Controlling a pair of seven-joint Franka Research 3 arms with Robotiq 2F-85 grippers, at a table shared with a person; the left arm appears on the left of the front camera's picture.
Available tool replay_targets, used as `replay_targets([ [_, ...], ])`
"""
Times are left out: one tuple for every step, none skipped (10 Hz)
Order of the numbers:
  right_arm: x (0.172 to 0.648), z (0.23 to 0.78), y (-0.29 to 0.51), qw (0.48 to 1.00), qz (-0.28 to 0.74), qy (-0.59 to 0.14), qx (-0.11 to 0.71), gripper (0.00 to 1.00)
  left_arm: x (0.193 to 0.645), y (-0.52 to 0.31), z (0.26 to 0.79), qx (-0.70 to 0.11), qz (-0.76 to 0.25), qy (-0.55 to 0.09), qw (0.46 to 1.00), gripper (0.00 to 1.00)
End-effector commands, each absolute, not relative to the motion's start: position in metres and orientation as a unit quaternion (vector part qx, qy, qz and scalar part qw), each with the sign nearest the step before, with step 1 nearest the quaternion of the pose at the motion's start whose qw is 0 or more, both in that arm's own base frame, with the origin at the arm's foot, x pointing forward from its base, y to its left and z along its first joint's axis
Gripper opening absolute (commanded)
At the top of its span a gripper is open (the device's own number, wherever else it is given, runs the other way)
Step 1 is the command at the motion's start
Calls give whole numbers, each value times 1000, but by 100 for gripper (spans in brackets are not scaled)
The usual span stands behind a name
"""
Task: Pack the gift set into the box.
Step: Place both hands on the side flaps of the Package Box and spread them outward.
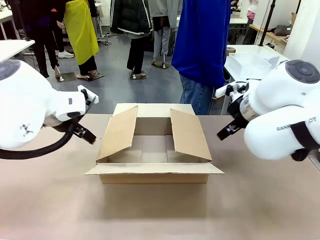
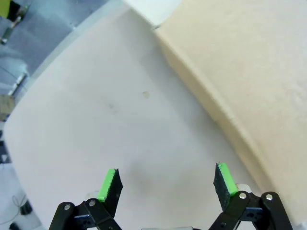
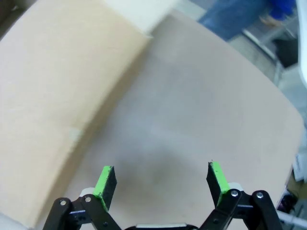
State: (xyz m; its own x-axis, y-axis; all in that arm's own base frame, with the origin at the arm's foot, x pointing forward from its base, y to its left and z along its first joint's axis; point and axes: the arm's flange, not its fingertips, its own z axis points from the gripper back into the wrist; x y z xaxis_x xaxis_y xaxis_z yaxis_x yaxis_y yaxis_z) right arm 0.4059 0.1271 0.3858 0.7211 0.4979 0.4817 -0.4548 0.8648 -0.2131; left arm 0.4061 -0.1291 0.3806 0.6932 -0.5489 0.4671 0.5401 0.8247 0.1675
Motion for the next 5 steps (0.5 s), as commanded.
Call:
replay_targets([
  [384,411,132,940,201,-271,-43,100,369,-104,412,8,-292,-255,922,100],
  [381,428,122,946,169,-276,3,100,362,-107,436,-28,-282,-253,925,100],
  [374,448,109,953,135,-268,51,100,355,-93,455,-74,-239,-250,935,100],
  [365,474,90,953,87,-271,108,100,349,-81,481,-128,-185,-249,942,100],
  [351,498,71,944,54,-276,170,100,342,-70,505,-216,-208,-233,925,100],
])
